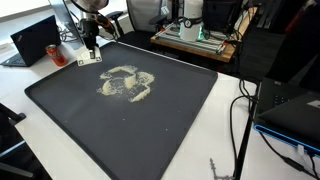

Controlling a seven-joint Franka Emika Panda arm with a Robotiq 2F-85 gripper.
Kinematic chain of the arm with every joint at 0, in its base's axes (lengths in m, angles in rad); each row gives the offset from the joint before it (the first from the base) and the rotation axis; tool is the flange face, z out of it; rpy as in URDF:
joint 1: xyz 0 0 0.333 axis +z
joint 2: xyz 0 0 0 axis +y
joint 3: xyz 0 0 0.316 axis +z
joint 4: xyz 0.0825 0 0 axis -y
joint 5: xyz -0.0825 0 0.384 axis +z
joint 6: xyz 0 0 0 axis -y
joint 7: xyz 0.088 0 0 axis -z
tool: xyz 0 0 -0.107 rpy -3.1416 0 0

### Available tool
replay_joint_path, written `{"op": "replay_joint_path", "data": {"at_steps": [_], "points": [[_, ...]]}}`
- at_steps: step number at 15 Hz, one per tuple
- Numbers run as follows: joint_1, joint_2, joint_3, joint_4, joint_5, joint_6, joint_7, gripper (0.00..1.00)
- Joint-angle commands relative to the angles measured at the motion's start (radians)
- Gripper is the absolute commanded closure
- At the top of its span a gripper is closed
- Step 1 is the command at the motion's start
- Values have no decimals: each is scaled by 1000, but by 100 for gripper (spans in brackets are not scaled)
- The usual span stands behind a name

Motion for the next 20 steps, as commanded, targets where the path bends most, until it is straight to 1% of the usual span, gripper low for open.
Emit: {"op": "replay_joint_path", "data": {"at_steps": [1, 3, 9, 13, 16, 20], "points": [[11, 35, -27, 2, 71, -71, -77, 99], [12, 58, -37, 3, 81, -105, -85, 99], [18, 100, -86, 11, 31, -168, -90, 99], [22, 105, -110, 13, -9, -209, -93, 99], [25, 99, -128, 16, -82, -233, -93, 99], [17, 92, -130, 23, -167, -246, -102, 99]]}}
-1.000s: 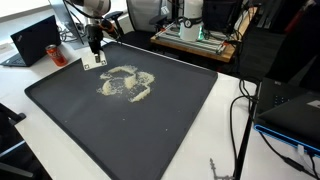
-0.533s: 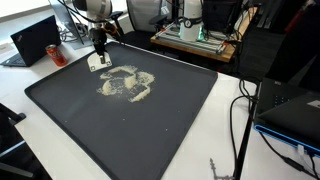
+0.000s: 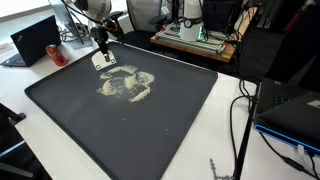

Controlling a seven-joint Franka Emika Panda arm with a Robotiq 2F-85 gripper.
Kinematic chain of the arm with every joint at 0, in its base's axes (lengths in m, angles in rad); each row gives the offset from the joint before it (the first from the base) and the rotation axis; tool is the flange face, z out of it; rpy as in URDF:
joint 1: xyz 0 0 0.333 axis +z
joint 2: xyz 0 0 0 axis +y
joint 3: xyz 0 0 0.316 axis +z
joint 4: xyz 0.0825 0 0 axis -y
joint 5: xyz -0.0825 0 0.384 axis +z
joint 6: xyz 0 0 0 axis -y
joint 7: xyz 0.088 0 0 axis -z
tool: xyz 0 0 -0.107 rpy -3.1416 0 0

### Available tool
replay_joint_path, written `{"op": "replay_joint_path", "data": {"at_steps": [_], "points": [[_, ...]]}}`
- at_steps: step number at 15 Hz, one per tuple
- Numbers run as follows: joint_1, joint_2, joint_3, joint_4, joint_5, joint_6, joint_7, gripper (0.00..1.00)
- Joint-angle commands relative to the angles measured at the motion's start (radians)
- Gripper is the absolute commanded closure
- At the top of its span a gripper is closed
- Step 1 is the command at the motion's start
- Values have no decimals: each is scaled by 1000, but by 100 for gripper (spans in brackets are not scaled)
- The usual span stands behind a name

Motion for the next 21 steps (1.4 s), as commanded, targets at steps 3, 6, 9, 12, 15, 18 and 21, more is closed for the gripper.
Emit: {"op": "replay_joint_path", "data": {"at_steps": [3, 6, 9, 12, 15, 18, 21], "points": [[8, -20, -19, 7, -116, -36, -14, 99], [6, -47, -22, -6, -176, -31, -15, 99], [7, -87, -27, -22, -236, -14, -13, 99], [12, -144, -29, -44, -281, 7, -21, 99], [35, -223, -27, -89, -337, 54, -26, 99], [79, -322, -19, -169, -404, 144, -44, 99], [131, -417, -5, -248, -461, 240, -29, 99]]}}
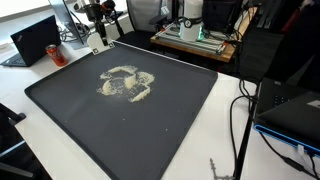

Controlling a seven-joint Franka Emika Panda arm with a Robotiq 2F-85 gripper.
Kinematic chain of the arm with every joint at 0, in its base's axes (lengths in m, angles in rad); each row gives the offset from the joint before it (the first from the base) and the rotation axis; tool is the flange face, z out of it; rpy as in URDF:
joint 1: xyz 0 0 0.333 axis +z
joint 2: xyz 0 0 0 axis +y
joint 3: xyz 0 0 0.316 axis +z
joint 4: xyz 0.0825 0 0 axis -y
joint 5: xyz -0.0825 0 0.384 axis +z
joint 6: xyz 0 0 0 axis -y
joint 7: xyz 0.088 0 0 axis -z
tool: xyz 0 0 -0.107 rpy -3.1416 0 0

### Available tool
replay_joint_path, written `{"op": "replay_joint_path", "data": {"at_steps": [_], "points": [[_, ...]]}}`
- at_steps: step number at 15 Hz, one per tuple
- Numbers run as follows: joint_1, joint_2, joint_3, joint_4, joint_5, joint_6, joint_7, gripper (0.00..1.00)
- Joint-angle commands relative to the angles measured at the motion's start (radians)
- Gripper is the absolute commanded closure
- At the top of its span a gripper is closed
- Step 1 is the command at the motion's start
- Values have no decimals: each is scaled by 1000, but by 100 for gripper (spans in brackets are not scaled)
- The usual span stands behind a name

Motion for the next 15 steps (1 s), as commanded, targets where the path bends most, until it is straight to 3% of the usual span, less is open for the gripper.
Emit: {"op": "replay_joint_path", "data": {"at_steps": [1, 7, 11, 15], "points": [[63, -155, 17, -143, -77, 126, 11, 99], [177, -280, 57, -235, -248, 310, 215, 99], [250, -317, 98, -276, -494, 422, 481, 99], [302, -309, 125, -266, -782, 452, 802, 99]]}}
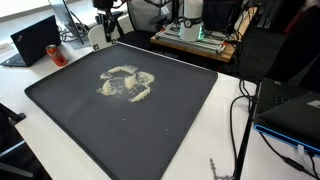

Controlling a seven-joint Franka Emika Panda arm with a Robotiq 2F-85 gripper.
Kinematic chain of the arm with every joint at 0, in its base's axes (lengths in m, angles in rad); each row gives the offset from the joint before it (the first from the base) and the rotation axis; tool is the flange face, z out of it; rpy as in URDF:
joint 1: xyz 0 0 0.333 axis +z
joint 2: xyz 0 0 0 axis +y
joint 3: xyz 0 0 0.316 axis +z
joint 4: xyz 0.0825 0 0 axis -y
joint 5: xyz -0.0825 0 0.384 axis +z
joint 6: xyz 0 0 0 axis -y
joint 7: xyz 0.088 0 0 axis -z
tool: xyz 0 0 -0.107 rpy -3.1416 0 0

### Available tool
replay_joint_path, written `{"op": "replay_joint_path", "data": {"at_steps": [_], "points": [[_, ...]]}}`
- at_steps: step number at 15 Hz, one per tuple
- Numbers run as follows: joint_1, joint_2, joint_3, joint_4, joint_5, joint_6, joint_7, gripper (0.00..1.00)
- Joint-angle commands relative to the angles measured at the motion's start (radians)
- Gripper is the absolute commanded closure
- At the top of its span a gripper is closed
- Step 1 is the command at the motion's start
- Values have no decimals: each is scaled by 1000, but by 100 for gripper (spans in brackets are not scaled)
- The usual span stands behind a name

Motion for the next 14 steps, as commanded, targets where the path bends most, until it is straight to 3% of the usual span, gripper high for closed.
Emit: {"op": "replay_joint_path", "data": {"at_steps": [1, 4, 5, 6, 10, 14], "points": [[34, -11, 17, -13, -234, 52, 273, 99], [68, 6, 35, 11, -410, 38, 493, 99], [74, 17, 42, 17, -429, 42, 500, 99], [61, 2, 39, 3, -365, 31, 431, 96], [74, 9, 46, 7, -393, 31, 468, 99], [81, 117, 62, 74, -314, 50, 450, 99]]}}
